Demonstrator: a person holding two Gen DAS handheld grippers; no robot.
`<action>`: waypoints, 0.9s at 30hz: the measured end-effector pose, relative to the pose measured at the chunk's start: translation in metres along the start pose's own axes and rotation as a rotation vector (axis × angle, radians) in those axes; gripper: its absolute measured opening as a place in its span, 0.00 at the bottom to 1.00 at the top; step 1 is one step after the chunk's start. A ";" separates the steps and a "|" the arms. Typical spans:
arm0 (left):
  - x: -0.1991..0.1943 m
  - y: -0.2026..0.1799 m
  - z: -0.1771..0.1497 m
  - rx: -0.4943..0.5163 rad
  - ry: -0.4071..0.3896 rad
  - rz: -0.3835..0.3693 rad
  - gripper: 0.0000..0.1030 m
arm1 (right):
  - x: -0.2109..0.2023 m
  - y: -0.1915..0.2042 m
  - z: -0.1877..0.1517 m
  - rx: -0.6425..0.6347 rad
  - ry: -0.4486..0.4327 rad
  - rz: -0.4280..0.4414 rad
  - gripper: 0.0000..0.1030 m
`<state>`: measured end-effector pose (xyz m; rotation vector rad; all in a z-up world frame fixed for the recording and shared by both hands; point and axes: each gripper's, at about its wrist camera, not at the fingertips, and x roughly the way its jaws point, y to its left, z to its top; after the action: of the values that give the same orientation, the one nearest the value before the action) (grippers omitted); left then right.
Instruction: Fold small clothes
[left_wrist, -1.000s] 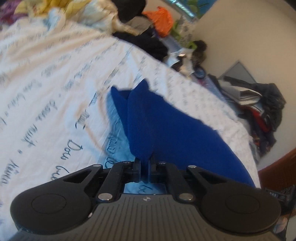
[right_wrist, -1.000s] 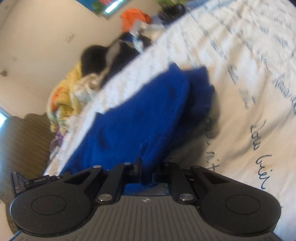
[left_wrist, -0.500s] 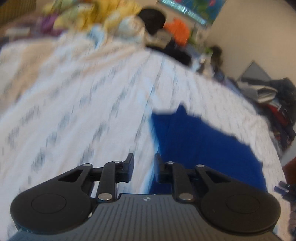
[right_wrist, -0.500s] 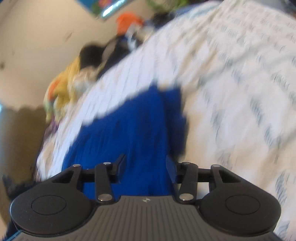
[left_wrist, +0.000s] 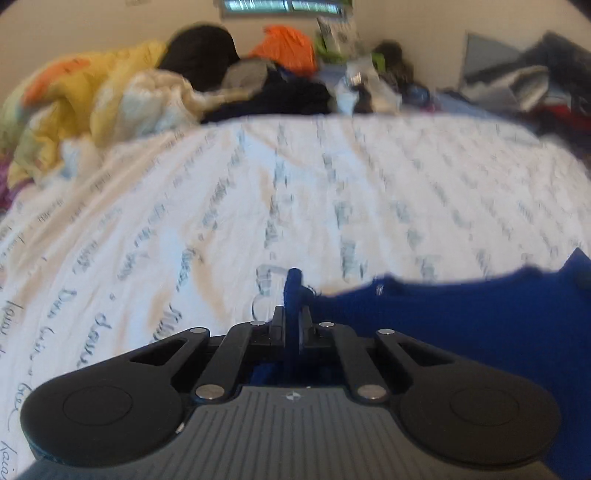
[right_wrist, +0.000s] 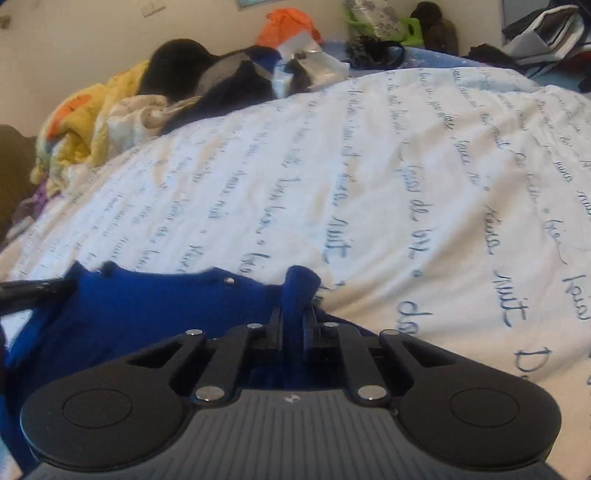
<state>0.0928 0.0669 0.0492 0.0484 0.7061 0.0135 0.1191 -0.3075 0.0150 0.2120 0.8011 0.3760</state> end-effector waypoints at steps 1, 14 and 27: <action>-0.003 0.002 -0.001 -0.006 -0.024 0.010 0.09 | -0.009 0.000 0.001 -0.006 -0.050 0.009 0.08; -0.044 -0.013 -0.023 -0.021 -0.091 -0.016 0.76 | -0.049 0.014 -0.018 0.042 -0.236 -0.028 0.41; 0.006 -0.029 -0.039 0.003 -0.012 0.005 1.00 | 0.003 0.029 -0.045 -0.158 -0.166 -0.105 0.41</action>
<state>0.0715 0.0395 0.0141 0.0535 0.6944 0.0169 0.0808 -0.2785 -0.0080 0.0524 0.6132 0.3165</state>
